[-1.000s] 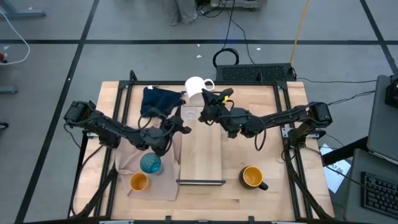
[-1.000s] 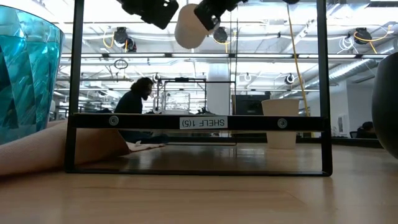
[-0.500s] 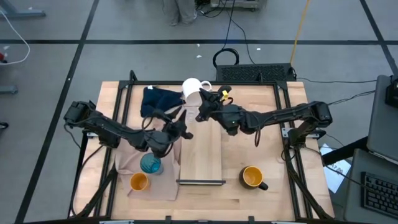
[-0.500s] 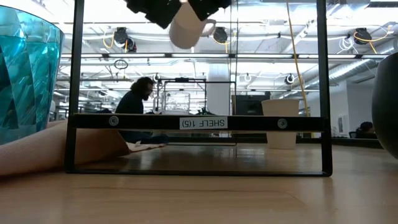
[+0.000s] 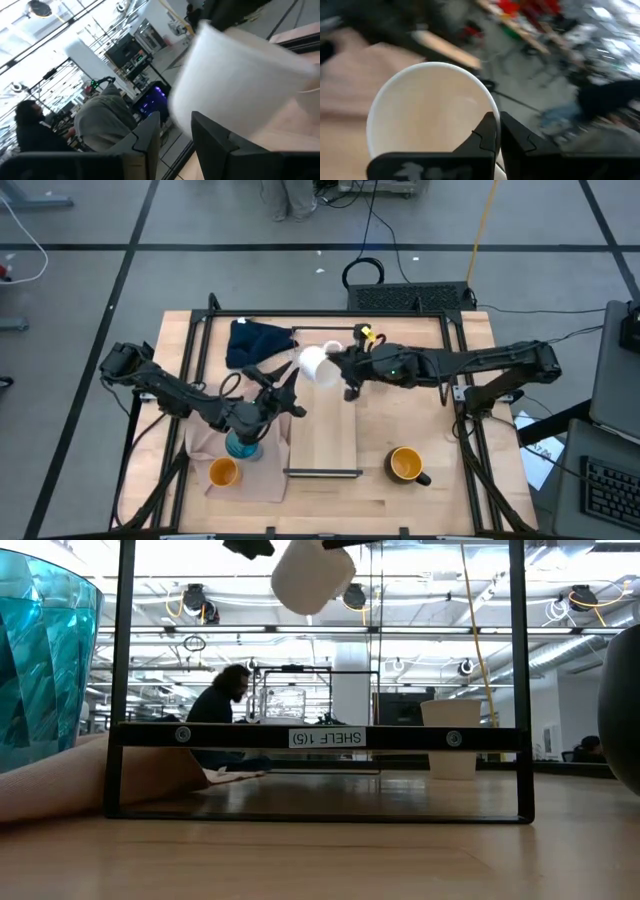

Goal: Stack small to large cups/mugs on shelf
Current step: Put the white mug on the shelf

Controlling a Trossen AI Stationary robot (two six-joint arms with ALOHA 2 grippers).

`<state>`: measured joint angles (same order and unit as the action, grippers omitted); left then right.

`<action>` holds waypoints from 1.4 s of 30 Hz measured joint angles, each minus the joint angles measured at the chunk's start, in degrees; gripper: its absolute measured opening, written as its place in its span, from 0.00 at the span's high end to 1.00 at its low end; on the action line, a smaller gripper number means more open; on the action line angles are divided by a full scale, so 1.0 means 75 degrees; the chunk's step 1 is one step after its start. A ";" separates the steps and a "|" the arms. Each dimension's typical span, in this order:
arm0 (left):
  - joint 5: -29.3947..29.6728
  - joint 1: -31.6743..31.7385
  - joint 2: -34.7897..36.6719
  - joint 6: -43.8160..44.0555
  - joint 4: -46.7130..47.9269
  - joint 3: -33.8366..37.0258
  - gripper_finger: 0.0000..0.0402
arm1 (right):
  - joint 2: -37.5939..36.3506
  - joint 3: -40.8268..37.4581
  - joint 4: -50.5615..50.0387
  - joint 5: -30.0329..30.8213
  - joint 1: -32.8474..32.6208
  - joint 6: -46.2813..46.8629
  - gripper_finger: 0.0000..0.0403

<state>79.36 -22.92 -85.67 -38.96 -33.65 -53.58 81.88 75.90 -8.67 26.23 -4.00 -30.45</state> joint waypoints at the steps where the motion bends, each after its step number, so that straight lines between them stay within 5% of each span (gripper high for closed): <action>1: 0.0002 -0.0068 0.0000 -0.0012 0.0005 0.0000 0.72 | -0.0066 0.0000 -0.0274 -0.0269 -0.0029 0.0060 1.00; 6: -0.0001 -0.0431 0.0038 -0.0020 0.0006 0.0000 0.72 | -0.0221 -0.0002 -0.1669 -0.1325 -0.0031 -0.0035 1.00; 20: -0.0138 -0.0818 0.0362 0.0378 0.0237 0.0003 0.72 | -0.0623 0.0000 -0.2022 -0.4306 0.0132 0.0160 1.00; 32: -0.3646 -0.0562 0.1361 0.4041 0.3102 0.0003 0.72 | -0.0640 -0.0002 -0.1750 -0.8103 0.0118 -0.0366 1.00; 42: -0.7434 0.0210 0.1767 0.4561 0.3283 0.0003 0.72 | -0.0479 0.0000 -0.1702 -0.9051 0.0015 -0.1290 1.00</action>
<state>23.60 -21.34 -72.41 -4.75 -9.02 -53.56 78.29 75.90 -21.43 -41.65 -3.89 -40.12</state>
